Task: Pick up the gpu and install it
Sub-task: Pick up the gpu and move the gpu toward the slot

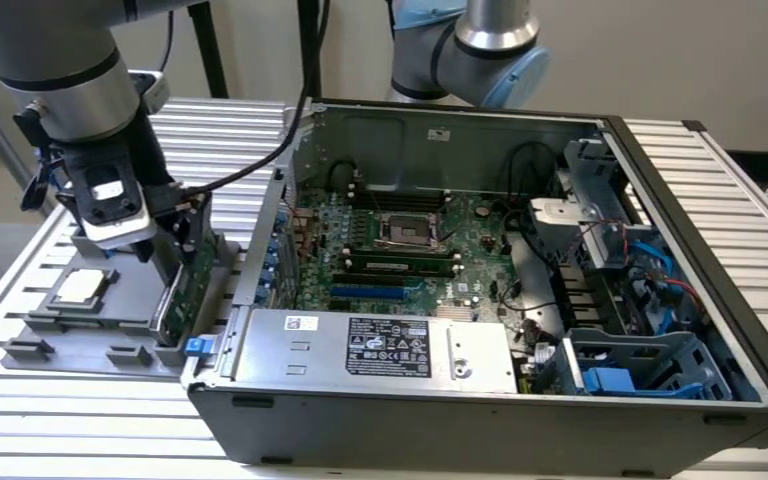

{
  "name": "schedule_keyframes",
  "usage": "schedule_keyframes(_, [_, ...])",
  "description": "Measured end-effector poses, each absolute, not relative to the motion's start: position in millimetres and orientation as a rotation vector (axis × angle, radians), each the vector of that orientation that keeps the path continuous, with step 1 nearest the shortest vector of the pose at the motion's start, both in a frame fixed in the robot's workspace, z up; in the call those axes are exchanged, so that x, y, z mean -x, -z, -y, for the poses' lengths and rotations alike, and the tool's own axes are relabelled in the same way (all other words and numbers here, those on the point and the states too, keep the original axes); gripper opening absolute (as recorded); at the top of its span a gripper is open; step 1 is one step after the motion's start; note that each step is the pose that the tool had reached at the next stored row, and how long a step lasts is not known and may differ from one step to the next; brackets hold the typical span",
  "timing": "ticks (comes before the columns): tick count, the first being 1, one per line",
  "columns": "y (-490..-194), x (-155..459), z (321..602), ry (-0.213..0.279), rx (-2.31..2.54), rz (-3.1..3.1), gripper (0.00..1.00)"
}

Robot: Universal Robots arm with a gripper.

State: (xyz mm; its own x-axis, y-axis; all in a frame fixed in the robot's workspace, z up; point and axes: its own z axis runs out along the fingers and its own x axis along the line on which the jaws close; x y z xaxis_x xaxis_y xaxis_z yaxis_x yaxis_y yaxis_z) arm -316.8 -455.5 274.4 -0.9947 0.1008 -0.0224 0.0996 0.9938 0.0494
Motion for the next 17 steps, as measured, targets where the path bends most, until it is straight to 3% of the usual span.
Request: schedule_keyframes(17, [-243.4,316.7,455.3,-0.074,-0.221,-3.107,0.54])
